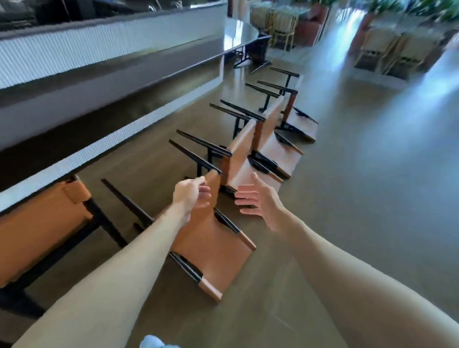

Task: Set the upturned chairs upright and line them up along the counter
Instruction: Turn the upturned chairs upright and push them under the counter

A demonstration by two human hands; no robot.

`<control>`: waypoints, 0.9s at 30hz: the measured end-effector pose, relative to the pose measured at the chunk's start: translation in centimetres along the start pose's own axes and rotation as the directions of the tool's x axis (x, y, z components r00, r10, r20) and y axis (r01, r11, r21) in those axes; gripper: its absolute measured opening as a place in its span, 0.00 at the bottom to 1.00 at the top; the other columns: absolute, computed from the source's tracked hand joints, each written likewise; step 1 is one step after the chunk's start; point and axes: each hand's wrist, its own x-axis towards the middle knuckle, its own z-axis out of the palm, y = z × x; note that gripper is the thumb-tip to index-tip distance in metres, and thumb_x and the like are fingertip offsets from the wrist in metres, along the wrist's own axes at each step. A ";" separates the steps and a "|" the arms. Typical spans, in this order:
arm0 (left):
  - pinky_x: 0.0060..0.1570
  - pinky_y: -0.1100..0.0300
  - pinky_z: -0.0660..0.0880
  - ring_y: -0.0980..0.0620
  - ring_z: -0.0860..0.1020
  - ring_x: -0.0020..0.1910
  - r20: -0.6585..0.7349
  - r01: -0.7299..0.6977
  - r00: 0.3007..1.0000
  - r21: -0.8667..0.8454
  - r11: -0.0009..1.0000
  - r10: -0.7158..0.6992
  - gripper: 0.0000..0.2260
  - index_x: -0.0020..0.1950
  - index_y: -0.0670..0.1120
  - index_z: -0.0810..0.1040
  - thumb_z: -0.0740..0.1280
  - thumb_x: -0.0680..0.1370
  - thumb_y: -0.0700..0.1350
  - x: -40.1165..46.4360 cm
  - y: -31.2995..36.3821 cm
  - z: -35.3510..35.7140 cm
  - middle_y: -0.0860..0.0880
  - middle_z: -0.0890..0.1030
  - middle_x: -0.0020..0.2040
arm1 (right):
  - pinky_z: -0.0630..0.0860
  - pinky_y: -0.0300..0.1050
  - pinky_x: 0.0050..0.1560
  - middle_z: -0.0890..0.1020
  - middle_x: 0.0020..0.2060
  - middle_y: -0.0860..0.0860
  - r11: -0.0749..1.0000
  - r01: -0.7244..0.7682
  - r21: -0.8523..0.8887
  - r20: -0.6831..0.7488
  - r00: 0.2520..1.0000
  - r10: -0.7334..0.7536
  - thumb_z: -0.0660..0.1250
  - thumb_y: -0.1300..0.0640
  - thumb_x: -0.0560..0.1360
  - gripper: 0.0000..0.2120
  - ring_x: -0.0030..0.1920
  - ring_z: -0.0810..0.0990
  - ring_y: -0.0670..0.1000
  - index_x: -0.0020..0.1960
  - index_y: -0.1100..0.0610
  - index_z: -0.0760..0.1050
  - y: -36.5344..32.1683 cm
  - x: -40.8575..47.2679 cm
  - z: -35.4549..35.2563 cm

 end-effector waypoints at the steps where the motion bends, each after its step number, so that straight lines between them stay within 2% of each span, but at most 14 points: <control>1: 0.40 0.51 0.80 0.45 0.80 0.40 0.002 -0.008 1.000 -0.035 0.999 0.008 0.10 0.49 0.40 0.79 0.63 0.82 0.45 -0.7 0.2 2.1 0.40 0.82 0.45 | 0.82 0.54 0.54 0.85 0.57 0.59 1.000 0.014 -0.008 0.000 1.000 -0.014 0.55 0.38 0.83 0.30 0.55 0.85 0.58 0.63 0.63 0.79 -0.4 -1.1 -2.2; 5: 0.29 0.56 0.80 0.48 0.80 0.30 0.068 0.001 0.998 -0.136 0.991 0.009 0.10 0.45 0.41 0.78 0.62 0.83 0.44 -2.9 0.7 8.9 0.42 0.81 0.38 | 0.80 0.47 0.47 0.83 0.58 0.62 0.999 0.040 -0.007 -0.026 0.999 -0.040 0.56 0.42 0.84 0.27 0.56 0.83 0.61 0.62 0.64 0.80 -1.8 -2.6 -9.1; 9: 0.30 0.54 0.81 0.44 0.81 0.34 0.093 0.011 0.996 -0.130 0.991 0.001 0.10 0.46 0.40 0.79 0.63 0.82 0.44 -2.9 -0.2 12.4 0.41 0.82 0.40 | 0.80 0.50 0.49 0.85 0.54 0.62 0.998 0.055 0.022 -0.072 0.996 -0.054 0.57 0.43 0.84 0.24 0.51 0.83 0.59 0.52 0.61 0.82 -2.5 -1.1 -13.1; 13: 0.28 0.55 0.80 0.43 0.81 0.33 0.026 0.032 0.999 -0.098 0.995 -0.030 0.11 0.46 0.38 0.79 0.63 0.82 0.44 0.9 -1.6 13.8 0.40 0.82 0.41 | 0.79 0.56 0.57 0.85 0.51 0.60 0.998 0.057 0.023 -0.054 0.997 -0.056 0.57 0.43 0.84 0.22 0.52 0.84 0.60 0.50 0.59 0.81 -2.9 3.0 -15.0; 15: 0.27 0.56 0.80 0.44 0.80 0.32 -0.012 0.049 0.999 -0.107 0.993 -0.051 0.11 0.46 0.38 0.79 0.63 0.81 0.44 3.7 -2.4 14.4 0.40 0.81 0.40 | 0.80 0.54 0.55 0.85 0.50 0.60 0.998 0.059 0.034 -0.045 0.997 -0.058 0.58 0.44 0.84 0.22 0.51 0.84 0.59 0.52 0.61 0.81 -3.3 5.4 -15.5; 17: 0.28 0.56 0.80 0.44 0.80 0.32 -0.063 0.082 0.994 -0.139 0.987 -0.092 0.10 0.46 0.39 0.79 0.64 0.81 0.44 6.6 -3.1 15.2 0.40 0.81 0.39 | 0.81 0.51 0.49 0.85 0.50 0.60 0.998 0.041 0.038 -0.041 0.998 -0.039 0.59 0.45 0.84 0.22 0.50 0.84 0.58 0.56 0.63 0.81 -3.6 7.7 -16.1; 19: 0.30 0.55 0.80 0.45 0.80 0.32 -0.100 0.128 0.984 -0.184 0.975 -0.148 0.10 0.45 0.40 0.79 0.64 0.80 0.44 8.9 -3.8 16.6 0.41 0.81 0.38 | 0.81 0.49 0.45 0.86 0.51 0.60 1.000 0.007 0.019 -0.021 1.000 -0.007 0.59 0.45 0.83 0.21 0.49 0.84 0.58 0.54 0.62 0.81 -3.5 10.1 -17.0; 24: 0.33 0.54 0.79 0.45 0.78 0.32 -0.134 0.196 0.962 -0.263 0.945 -0.237 0.09 0.44 0.40 0.78 0.62 0.81 0.43 12.2 -5.5 19.8 0.42 0.80 0.38 | 0.82 0.47 0.44 0.86 0.53 0.61 0.998 -0.064 -0.027 0.009 0.998 0.064 0.61 0.45 0.83 0.21 0.49 0.84 0.57 0.56 0.63 0.81 -3.5 16.9 -19.0; 27: 0.29 0.57 0.79 0.46 0.78 0.29 -0.191 0.224 0.936 -0.320 0.920 -0.295 0.09 0.44 0.40 0.78 0.62 0.81 0.41 12.9 -6.9 20.0 0.42 0.79 0.36 | 0.81 0.50 0.49 0.86 0.52 0.60 0.987 -0.144 -0.070 0.032 0.989 0.147 0.61 0.45 0.82 0.20 0.50 0.85 0.58 0.52 0.60 0.81 -2.2 20.3 -19.2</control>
